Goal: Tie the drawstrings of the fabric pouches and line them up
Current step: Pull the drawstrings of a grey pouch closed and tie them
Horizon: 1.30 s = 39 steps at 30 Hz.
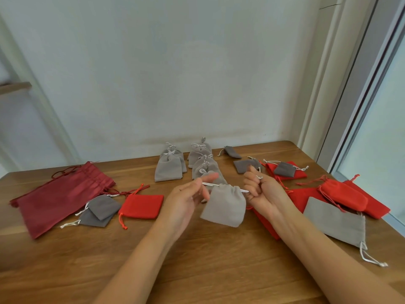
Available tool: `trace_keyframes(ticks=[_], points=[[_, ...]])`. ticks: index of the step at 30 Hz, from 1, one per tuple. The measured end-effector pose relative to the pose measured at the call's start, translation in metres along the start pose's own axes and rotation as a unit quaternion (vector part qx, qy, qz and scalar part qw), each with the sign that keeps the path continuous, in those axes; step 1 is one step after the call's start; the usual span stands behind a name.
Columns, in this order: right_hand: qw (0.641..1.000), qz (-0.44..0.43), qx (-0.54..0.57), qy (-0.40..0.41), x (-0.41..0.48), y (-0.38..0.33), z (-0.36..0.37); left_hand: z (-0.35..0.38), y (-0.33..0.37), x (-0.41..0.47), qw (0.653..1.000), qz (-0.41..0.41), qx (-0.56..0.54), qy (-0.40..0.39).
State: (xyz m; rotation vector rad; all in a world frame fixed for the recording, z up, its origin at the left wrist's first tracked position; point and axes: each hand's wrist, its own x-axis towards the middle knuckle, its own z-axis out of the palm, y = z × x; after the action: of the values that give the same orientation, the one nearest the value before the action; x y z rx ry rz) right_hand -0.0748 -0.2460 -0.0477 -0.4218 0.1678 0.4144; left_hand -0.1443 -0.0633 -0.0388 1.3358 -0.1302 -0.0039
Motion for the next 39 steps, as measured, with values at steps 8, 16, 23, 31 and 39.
trace_keyframes(ticks=[8, 16, 23, 31, 39], points=[[0.992, -0.014, -0.125, -0.009, -0.010, -0.007, 0.014, -0.005, 0.017, 0.003, 0.961, -0.024, -0.259, 0.094], [0.980, -0.014, -0.198, 0.007, -0.007, 0.001, -0.004, 0.003, 0.003, -0.001, 0.983, -0.067, -0.152, 0.078], [0.978, 0.026, -0.203, -0.032, 0.006, 0.008, -0.018, 0.006, -0.007, 0.001, 0.983, -0.150, -0.087, 0.055], [0.985, -0.008, -0.169, -0.043, -0.003, 0.008, -0.006, 0.004, -0.003, 0.002, 0.979, -0.155, -0.124, 0.048], [0.975, -0.015, -0.202, -0.096, -0.008, 0.023, 0.003, -0.006, 0.001, 0.001, 0.981, -0.190, 0.045, 0.016]])
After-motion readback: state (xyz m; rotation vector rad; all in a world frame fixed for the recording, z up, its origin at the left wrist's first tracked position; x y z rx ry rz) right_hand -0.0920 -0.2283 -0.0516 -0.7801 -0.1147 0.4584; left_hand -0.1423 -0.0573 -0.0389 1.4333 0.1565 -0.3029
